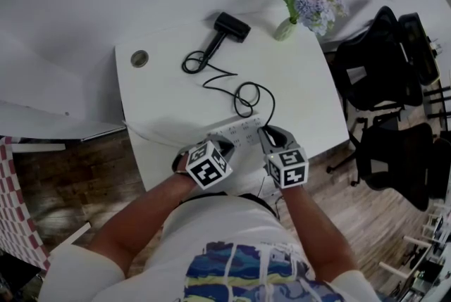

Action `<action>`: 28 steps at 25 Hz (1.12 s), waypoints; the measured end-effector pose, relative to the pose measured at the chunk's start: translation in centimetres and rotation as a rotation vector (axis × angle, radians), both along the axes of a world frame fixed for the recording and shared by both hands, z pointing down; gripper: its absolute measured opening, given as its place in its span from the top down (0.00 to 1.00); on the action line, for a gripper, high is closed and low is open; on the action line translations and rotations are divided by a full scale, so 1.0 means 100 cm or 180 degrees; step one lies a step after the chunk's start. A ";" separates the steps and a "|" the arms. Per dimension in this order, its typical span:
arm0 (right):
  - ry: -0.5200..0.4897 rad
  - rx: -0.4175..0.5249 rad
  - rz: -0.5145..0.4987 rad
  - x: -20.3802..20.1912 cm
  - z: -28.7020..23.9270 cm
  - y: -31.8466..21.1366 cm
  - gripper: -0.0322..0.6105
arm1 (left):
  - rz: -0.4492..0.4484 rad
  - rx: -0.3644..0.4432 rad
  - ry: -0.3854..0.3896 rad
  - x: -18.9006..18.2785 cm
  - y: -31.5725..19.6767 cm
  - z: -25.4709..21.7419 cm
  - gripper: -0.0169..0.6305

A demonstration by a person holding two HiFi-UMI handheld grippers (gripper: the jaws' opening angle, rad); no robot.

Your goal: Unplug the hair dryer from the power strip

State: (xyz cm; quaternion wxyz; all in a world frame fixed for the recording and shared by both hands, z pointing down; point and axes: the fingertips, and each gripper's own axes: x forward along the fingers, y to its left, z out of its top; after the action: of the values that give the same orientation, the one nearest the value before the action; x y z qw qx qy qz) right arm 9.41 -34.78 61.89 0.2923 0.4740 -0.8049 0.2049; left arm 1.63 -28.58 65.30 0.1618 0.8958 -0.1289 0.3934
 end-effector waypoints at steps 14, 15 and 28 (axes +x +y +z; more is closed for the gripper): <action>-0.0044 0.0357 -0.0243 -0.017 -0.046 -0.020 0.88 | 0.0015 -0.0008 0.0008 0.000 0.002 0.000 0.97; -0.0069 0.0350 -0.0229 -0.017 -0.047 -0.019 0.88 | 0.0014 -0.0007 0.0009 0.001 0.002 -0.001 0.97; -0.0104 0.0277 -0.0208 -0.011 -0.050 -0.015 0.88 | 0.0027 0.0050 0.0022 0.000 0.002 -0.001 0.97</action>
State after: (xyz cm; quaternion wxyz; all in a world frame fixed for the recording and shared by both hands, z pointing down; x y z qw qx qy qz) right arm 8.30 -36.24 56.93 0.2647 0.4563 -0.8328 0.1679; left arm 1.66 -28.39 65.19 0.1536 0.8989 -0.1276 0.3900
